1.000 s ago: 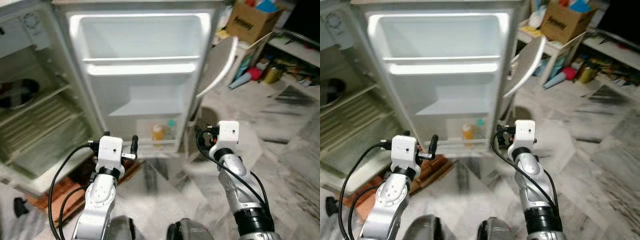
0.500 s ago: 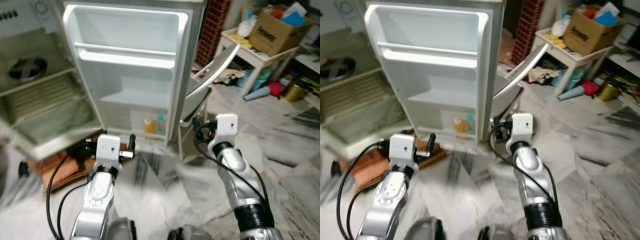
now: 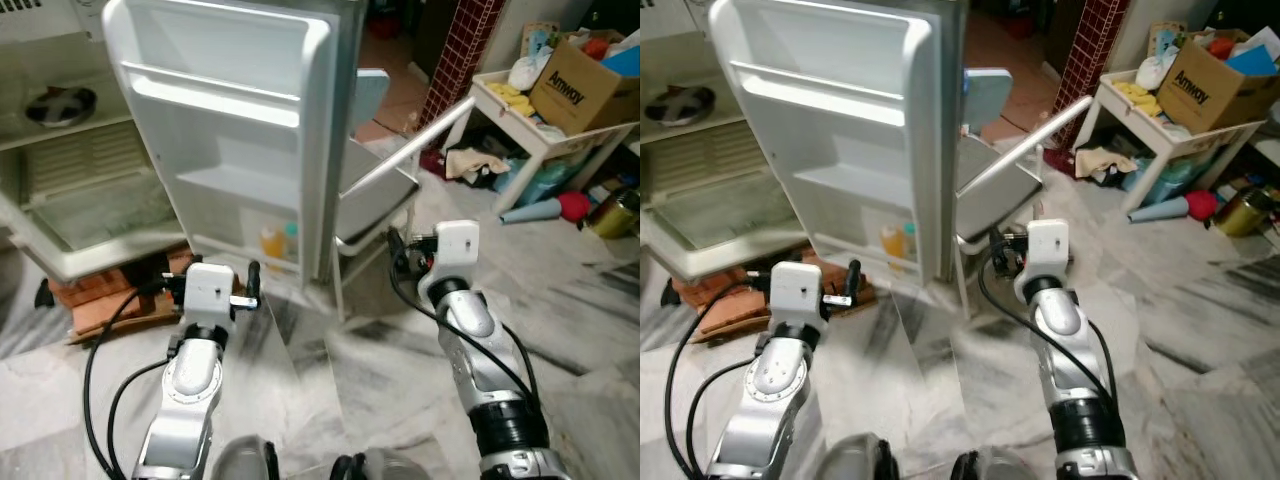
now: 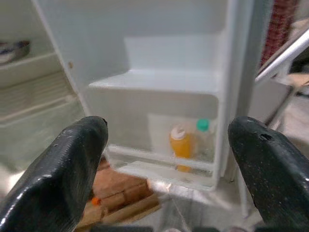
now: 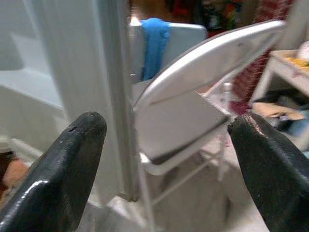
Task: Restocking fridge
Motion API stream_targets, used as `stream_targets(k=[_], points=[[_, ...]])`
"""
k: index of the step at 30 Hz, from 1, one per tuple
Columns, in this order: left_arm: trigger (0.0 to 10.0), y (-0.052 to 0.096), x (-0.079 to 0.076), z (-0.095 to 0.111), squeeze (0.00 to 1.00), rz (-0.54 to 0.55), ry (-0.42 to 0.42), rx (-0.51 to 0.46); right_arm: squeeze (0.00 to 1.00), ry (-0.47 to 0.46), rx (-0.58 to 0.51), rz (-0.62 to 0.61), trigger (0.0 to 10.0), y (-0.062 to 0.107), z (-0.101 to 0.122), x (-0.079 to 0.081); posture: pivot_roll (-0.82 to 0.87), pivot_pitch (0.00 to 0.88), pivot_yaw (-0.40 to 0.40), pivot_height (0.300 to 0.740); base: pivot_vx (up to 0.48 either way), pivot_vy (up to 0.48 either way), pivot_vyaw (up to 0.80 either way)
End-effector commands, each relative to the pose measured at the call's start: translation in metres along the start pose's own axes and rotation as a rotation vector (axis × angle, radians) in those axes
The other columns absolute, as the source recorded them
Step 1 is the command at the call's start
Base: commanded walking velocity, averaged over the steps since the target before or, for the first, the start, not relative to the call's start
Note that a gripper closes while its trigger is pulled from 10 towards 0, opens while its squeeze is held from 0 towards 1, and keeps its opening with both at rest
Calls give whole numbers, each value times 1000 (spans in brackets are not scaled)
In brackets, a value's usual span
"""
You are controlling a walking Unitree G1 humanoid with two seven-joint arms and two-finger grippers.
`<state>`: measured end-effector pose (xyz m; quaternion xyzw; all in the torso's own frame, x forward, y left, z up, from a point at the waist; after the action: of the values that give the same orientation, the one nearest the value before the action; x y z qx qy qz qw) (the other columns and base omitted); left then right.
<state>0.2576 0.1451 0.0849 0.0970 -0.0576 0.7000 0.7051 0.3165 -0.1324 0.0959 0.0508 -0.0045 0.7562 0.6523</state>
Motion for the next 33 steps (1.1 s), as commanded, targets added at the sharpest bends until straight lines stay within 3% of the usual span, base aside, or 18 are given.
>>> stream_targets(k=[1,5,12,21,33], points=[[10000,0,3,-1,0,20,-5,0,0,8,-19,20,10000,-2,5,2,91,111,-25,740,337,-337,800],[10000,-1,7,3,0,59,21,-20,0,-13,-27,52,10000,-4,6,6,92,108,-25,740,413,-76,800],[10000,0,12,1,0,88,26,-16,0,74,-149,117,10000,2,21,16,94,104,-26,740,452,0,725],[10000,5,20,-6,0,127,54,18,0,103,-160,110,10000,7,20,8,89,114,-26,740,434,0,460],[10000,7,10,-6,0,77,93,25,0,101,-161,105,10000,5,20,6,94,121,-27,740,0,0,0]])
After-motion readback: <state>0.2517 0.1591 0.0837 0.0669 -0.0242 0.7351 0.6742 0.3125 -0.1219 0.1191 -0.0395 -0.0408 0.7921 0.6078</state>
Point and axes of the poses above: a point about 5 cm out from each wrist's last joint towards the gripper, its own y axis pointing back from the gripper into the wrist, its own z axis along the axis of the wrist's last joint, x = y × z, the point moved 1 cm from there along -y, pointing out of the wrist towards the gripper, and after that the axes turned 3 degrees about -y, right-handed, at the moved point
